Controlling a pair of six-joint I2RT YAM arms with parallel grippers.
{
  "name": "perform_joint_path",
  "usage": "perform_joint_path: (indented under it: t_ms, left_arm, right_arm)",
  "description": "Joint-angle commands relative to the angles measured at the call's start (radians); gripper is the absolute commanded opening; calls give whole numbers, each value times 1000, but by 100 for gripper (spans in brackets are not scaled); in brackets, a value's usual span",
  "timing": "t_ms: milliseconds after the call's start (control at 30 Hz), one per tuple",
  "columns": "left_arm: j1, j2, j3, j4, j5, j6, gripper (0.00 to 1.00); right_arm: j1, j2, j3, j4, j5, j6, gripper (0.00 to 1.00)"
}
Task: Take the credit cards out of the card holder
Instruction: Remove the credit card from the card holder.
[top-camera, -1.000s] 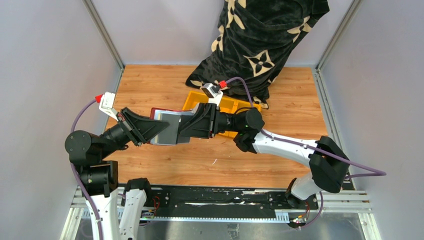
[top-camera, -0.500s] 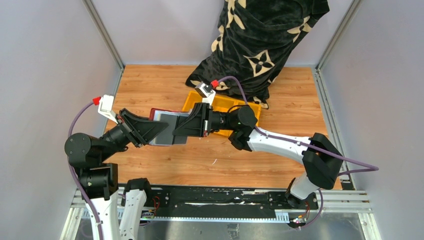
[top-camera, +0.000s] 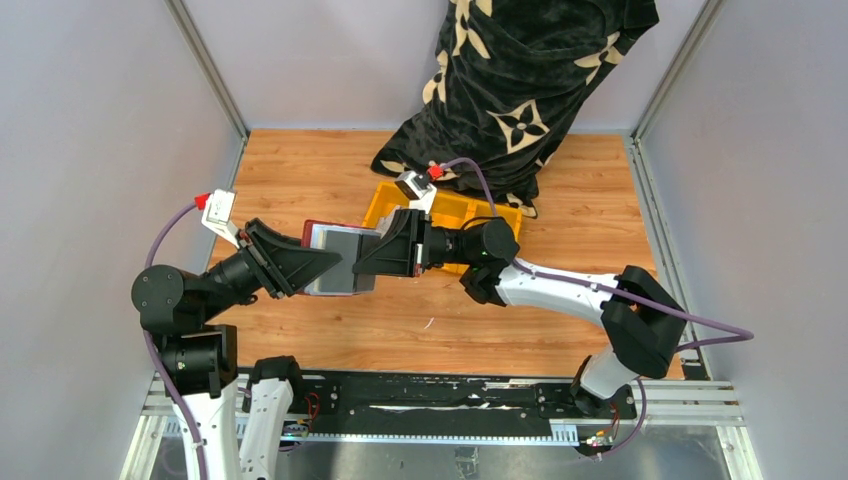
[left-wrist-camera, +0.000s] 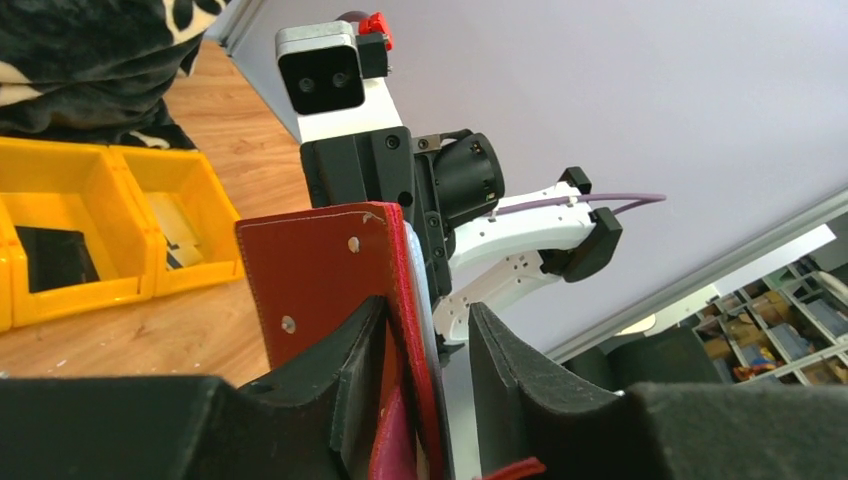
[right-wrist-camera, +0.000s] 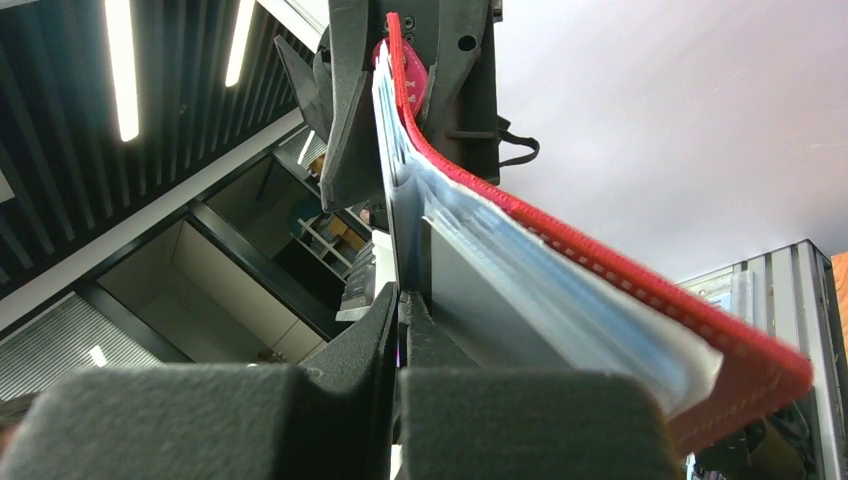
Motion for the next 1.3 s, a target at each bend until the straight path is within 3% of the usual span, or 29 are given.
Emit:
perform_joint_path:
  t_ms: [0,233,633,767,900,1067,1267]
  left_arm:
    - [-1,4,-9,63,48,-62,36]
    - [-1,14,-2,71,55,-75,22]
    - [-1,15,4,71,53,-78,15]
    - [-1,13,-1,68,49,-72,10]
    - [-1,12,-2,68,42,-70,9]
    - [-1,9,-1,55,29,-58,8]
    - [-1,0,4,26,8,-30,8]
  right_arm:
    - [-21,-49,-27,93,12,13,0]
    - [-34,-61,-45,113,6,20,0]
    - [-49,-76,-78,153,19,34,1]
    - [-46,-71,-60,165,21,41,21]
    - [-30,-60,-33,162,21,37,30]
    - [-6,-34,-4,153,19,31,31]
    - [1,-26,3,148,22,25,20]
